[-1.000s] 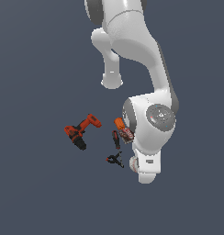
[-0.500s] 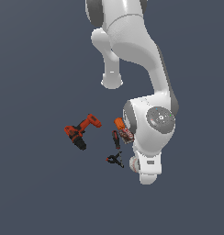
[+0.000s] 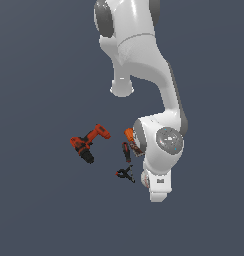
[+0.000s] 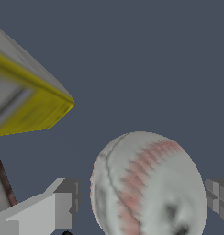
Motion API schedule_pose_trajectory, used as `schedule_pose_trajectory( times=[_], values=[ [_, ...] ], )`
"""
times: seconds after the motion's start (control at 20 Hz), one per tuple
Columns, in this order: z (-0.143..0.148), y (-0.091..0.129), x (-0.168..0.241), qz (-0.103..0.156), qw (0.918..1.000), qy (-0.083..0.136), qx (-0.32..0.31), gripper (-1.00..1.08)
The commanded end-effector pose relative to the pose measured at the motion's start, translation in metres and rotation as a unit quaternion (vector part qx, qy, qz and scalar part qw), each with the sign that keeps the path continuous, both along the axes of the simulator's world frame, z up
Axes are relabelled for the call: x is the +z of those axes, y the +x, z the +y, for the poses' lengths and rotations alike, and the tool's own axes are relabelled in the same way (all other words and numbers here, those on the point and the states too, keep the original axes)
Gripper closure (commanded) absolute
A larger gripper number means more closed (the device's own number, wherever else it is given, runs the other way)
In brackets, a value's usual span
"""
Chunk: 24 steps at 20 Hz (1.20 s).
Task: Pick up a designated object from a clutter of objects.
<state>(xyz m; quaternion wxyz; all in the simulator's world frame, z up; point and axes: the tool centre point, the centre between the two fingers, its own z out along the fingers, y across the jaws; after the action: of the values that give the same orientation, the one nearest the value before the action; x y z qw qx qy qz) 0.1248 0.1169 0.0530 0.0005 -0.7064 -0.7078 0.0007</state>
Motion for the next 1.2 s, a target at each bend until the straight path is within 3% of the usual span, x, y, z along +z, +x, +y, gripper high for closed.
schedule_pose_trajectory(
  times=[0.0,0.15,0.2,1.15],
  values=[
    [0.0,0.001,-0.005,-0.001,1.0,0.0,0.0,-0.92],
    [0.0,0.002,-0.005,-0.001,1.0,0.0,0.0,-0.92],
    [0.0,0.002,-0.005,-0.001,1.0,0.0,0.0,1.08],
    [0.0,-0.008,0.009,-0.001,1.0,0.0,0.0,1.08]
  ],
)
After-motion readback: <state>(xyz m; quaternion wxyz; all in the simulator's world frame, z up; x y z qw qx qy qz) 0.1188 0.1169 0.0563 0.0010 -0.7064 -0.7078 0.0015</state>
